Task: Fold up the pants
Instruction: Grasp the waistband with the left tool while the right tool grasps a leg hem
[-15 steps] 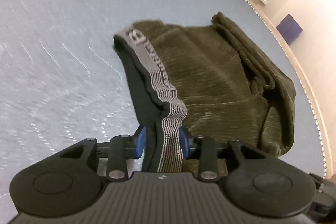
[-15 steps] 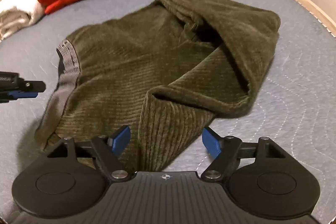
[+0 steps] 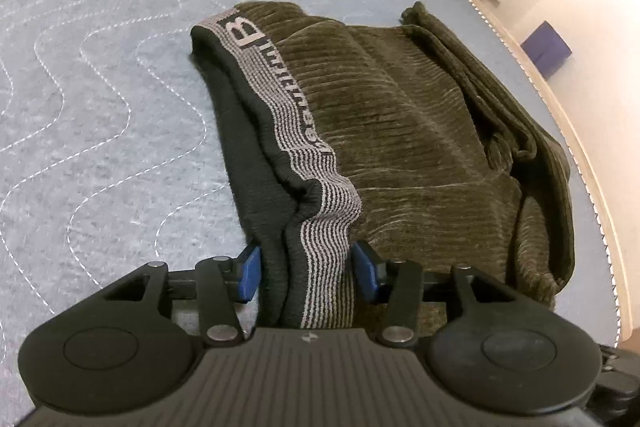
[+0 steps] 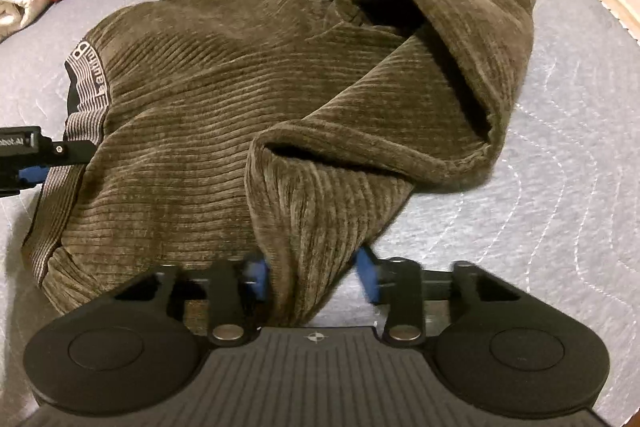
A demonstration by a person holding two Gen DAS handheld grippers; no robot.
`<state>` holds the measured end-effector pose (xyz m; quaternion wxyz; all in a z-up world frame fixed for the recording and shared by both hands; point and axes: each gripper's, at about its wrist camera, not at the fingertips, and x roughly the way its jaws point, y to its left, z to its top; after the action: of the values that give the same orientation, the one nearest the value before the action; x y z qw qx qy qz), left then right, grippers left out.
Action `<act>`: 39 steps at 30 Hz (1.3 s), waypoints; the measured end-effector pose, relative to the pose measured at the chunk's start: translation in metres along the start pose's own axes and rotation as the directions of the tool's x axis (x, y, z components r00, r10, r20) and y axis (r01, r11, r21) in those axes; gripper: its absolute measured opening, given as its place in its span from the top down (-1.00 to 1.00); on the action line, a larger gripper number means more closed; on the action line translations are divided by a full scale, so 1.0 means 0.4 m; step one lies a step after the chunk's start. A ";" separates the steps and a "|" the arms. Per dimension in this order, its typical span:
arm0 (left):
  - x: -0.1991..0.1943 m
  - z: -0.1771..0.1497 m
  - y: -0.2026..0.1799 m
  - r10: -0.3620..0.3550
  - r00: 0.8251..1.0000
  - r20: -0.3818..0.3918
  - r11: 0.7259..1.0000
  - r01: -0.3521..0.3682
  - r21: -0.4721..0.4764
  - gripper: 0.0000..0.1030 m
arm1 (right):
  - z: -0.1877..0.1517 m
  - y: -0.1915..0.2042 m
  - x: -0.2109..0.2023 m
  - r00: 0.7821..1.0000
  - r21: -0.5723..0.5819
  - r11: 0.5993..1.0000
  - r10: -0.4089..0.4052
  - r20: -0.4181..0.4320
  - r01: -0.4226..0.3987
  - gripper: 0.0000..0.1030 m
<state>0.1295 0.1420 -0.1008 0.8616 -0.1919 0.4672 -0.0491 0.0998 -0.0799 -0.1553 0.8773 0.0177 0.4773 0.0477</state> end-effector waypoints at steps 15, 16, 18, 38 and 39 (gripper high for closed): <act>-0.238 0.004 0.015 0.033 0.984 0.173 0.993 -0.052 0.104 0.91 | -0.081 0.107 -0.170 0.973 -0.499 0.866 0.078 0.218 0.042 0.81; -0.264 0.004 0.033 0.061 0.979 0.193 0.992 -0.080 0.095 1.00 | -0.087 0.115 -0.184 0.968 -0.515 0.857 0.114 0.225 0.019 0.81; -0.329 0.008 0.072 0.167 0.954 0.248 0.979 -0.190 0.071 1.00 | -0.091 0.135 -0.208 0.960 -0.550 0.835 0.157 0.231 -0.004 0.81; -0.063 0.039 0.150 -0.130 0.991 -0.012 0.987 0.128 -0.093 -0.28 | -0.061 0.073 -0.179 0.964 -0.456 0.886 0.187 0.187 -0.083 0.80; -0.043 0.038 0.147 -0.128 0.991 -0.028 0.987 0.125 -0.097 -0.31 | -0.078 0.074 -0.172 0.965 -0.444 0.891 0.193 0.177 -0.097 0.79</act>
<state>0.1268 0.2050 -0.1022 0.8387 -0.2610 0.4704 -0.0846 0.0344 -0.0576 -0.1126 0.8999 -0.1360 0.3540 0.2154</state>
